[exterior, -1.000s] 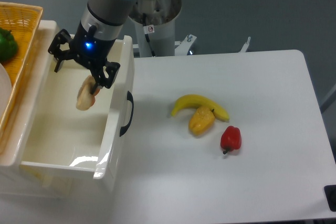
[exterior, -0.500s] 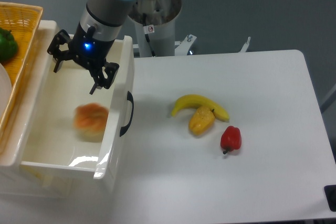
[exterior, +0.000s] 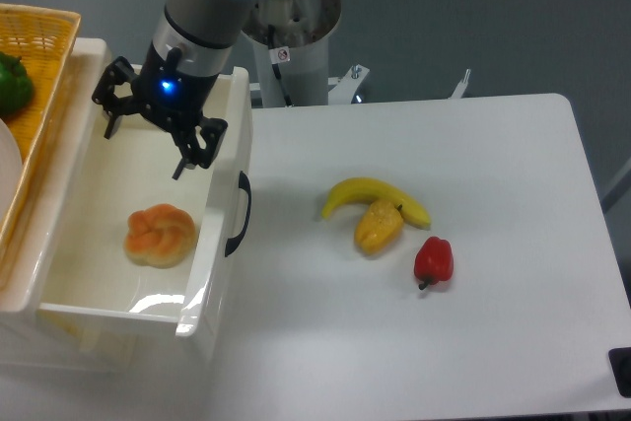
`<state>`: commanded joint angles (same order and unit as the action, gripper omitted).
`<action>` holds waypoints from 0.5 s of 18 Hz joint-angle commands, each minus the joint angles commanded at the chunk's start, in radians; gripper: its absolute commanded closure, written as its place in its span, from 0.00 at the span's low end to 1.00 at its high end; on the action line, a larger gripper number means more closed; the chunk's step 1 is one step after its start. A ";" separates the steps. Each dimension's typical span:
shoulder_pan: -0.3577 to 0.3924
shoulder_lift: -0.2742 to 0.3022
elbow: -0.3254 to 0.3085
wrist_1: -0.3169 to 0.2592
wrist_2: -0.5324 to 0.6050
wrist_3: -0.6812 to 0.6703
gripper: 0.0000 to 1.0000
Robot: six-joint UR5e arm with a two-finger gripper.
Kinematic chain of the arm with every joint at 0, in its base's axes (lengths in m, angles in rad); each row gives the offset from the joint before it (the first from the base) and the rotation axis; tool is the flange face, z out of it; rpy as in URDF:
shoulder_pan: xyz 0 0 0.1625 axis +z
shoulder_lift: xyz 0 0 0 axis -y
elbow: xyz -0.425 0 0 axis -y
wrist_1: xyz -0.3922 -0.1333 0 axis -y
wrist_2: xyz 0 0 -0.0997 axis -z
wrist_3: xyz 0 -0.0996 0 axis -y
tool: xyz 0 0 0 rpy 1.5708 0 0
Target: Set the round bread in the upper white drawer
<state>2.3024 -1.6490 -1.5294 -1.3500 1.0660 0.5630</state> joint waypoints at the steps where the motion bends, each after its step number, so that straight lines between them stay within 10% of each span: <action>1: 0.011 0.000 -0.002 0.002 0.020 0.002 0.00; 9: 0.029 -0.014 0.008 0.003 0.288 0.003 0.00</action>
<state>2.3317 -1.6628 -1.5217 -1.3468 1.3543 0.5660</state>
